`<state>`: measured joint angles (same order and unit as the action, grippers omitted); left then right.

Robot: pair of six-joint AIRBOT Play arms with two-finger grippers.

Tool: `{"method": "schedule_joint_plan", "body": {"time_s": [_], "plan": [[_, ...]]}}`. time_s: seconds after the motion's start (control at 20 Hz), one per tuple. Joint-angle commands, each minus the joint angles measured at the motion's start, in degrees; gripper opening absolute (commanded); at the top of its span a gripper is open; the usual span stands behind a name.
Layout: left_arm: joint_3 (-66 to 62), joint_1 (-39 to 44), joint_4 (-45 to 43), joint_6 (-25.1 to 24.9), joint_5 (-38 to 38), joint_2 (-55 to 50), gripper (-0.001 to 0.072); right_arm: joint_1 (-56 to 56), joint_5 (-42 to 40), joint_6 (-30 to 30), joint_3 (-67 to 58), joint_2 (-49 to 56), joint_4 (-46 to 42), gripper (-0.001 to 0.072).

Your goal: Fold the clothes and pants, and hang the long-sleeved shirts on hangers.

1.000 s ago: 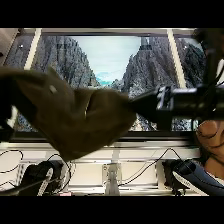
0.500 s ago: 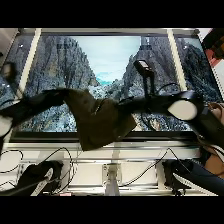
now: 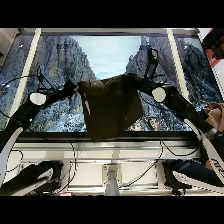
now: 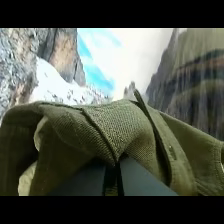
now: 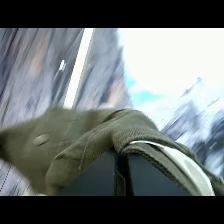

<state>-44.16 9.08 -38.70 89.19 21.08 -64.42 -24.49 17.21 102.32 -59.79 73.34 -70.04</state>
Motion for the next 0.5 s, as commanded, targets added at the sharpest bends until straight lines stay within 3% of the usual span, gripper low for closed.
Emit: {"method": "schedule_joint_plan", "body": {"time_s": [0.0, 0.05, 0.1, 0.15, 0.2, 0.25, 0.45], "plan": [[0.0, 0.15, 3.61, -0.04, -6.14, -1.97, 0.0101, 2.71, -5.62, 0.76, 0.09, 4.04, -0.24, 0.0246], [0.0, 0.13, 3.37, -0.04, -6.14, -1.97, 0.0113, 2.99, -5.86, 0.72, 0.09, 4.59, -0.31, 0.0501], [0.0, 0.15, 2.49, -0.07, -6.14, -1.97, 0.0169, 3.08, -6.23, 0.74, 0.09, 4.76, -0.31, 0.0598], [0.0, 0.13, 1.25, -0.07, -6.14, -1.97, 0.0264, 3.56, -6.34, 0.72, 0.07, 4.76, -0.28, 0.0598], [0.0, 0.13, -0.35, -0.07, -6.12, -1.97, 0.0577, 4.2, -6.25, 0.72, 0.02, 4.74, -0.28, 0.0598], [0.0, 0.13, -1.88, -0.09, -6.12, -1.97, 0.0695, 5.09, -5.75, 0.72, 0.02, 4.74, -0.28, 0.0598], [0.0, 0.11, -7.02, -0.07, -5.2, -1.05, 0.0697, 11.8, 2.95, 0.7, -0.09, 4.74, -0.31, 0.0588]]}}
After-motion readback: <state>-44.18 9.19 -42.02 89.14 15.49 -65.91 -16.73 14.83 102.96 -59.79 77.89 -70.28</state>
